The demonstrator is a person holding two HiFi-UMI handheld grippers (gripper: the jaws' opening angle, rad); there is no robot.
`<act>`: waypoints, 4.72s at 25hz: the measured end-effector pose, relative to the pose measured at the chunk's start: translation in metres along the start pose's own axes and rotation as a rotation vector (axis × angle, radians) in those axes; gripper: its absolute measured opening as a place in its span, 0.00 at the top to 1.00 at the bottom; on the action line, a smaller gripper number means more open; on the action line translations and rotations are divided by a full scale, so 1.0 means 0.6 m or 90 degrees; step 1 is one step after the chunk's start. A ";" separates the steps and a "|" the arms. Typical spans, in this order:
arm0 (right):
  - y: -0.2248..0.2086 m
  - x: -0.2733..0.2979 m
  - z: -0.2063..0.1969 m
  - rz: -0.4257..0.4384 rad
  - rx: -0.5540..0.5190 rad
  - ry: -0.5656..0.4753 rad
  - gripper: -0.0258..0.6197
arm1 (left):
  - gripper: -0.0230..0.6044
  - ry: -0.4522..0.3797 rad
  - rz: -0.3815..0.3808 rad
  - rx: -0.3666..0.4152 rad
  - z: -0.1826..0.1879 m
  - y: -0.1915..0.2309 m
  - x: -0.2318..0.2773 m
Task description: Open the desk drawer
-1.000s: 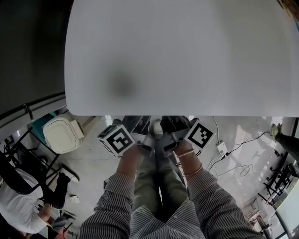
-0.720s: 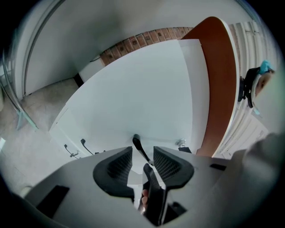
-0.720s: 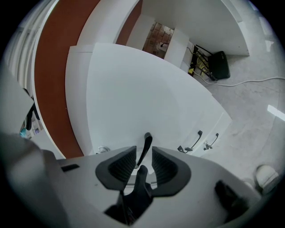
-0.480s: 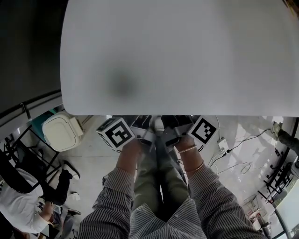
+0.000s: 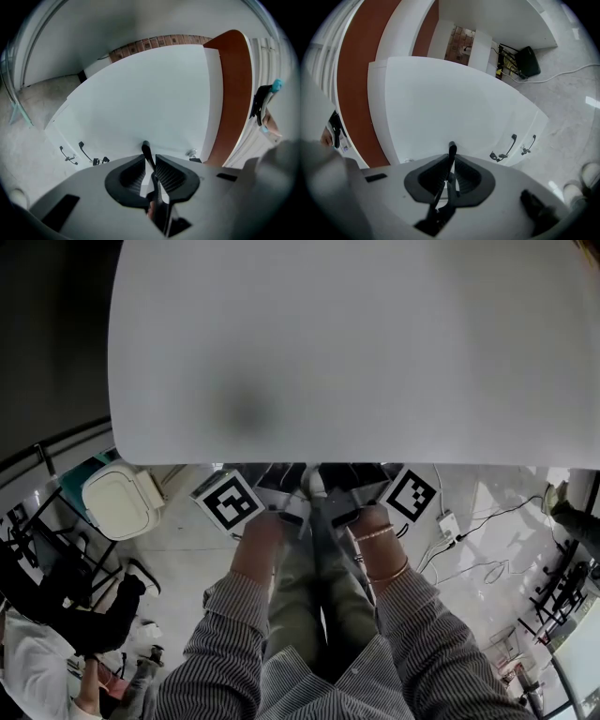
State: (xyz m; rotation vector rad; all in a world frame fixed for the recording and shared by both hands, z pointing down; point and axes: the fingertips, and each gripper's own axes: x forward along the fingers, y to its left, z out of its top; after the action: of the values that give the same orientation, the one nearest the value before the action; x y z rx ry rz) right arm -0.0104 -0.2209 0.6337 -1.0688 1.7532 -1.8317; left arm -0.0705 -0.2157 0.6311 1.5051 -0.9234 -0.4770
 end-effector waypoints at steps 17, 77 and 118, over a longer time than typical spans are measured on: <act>0.005 -0.004 -0.001 0.034 0.066 -0.037 0.90 | 0.86 -0.038 -0.007 -0.041 0.000 -0.006 -0.005; -0.009 -0.088 -0.074 0.025 0.075 -0.009 0.91 | 0.89 -0.019 -0.026 -0.053 -0.079 -0.003 -0.095; -0.033 -0.216 -0.180 0.028 0.129 -0.042 0.91 | 0.90 -0.015 -0.063 -0.078 -0.179 -0.015 -0.212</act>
State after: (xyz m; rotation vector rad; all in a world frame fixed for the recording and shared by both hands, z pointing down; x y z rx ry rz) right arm -0.0036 -0.0511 0.6276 -0.9909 1.5047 -1.8779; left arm -0.0625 -0.0503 0.6130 1.4395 -0.8265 -0.6139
